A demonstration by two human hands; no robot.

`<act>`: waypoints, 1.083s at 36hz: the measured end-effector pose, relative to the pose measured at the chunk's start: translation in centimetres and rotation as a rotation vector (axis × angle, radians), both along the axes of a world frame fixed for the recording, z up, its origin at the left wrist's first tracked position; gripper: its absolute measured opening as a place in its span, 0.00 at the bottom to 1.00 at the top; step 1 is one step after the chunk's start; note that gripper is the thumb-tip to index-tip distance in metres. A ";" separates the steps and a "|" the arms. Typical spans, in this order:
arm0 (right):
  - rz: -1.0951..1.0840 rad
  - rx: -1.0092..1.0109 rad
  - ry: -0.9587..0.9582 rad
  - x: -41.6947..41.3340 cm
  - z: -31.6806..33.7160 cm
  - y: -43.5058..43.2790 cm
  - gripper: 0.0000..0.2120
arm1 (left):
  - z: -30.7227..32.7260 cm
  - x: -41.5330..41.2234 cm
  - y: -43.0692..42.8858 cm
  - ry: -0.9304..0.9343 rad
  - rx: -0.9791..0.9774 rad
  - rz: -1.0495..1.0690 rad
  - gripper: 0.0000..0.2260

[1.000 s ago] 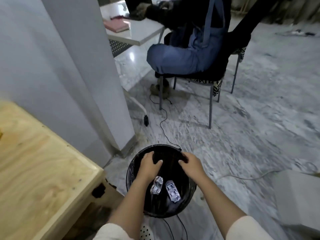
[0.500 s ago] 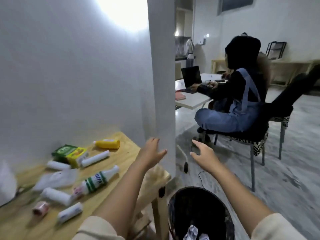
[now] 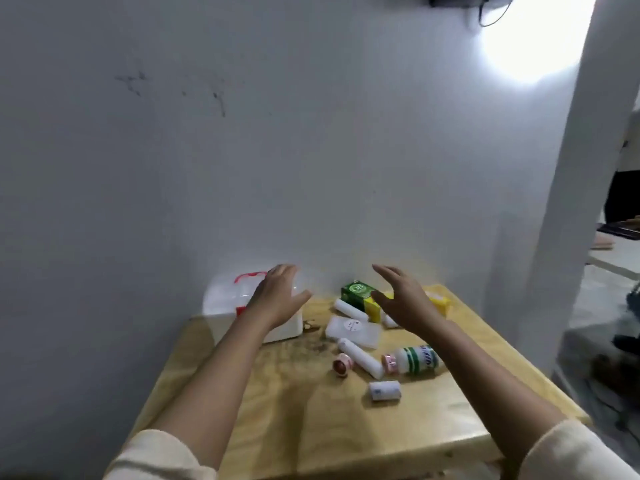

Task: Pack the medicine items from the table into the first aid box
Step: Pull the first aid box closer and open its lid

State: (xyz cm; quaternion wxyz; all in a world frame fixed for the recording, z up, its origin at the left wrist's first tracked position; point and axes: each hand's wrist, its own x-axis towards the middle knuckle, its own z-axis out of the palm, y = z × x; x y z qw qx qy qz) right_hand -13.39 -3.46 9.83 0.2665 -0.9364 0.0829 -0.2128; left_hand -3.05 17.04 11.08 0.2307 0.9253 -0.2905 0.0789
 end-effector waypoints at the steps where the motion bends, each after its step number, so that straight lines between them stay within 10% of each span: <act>1: 0.036 -0.007 0.007 1.2 -0.1 1.3 0.25 | -0.2 0.8 1.8 -0.002 -0.004 0.021 0.26; 22: 0.313 -0.678 -0.117 16.9 -7.3 11.7 0.37 | -10.1 10.3 13.5 0.253 -0.407 0.160 0.49; 39: 0.409 -0.515 -0.318 17.8 -7.2 8.7 0.28 | -11.6 10.6 11.9 0.210 -0.612 0.127 0.45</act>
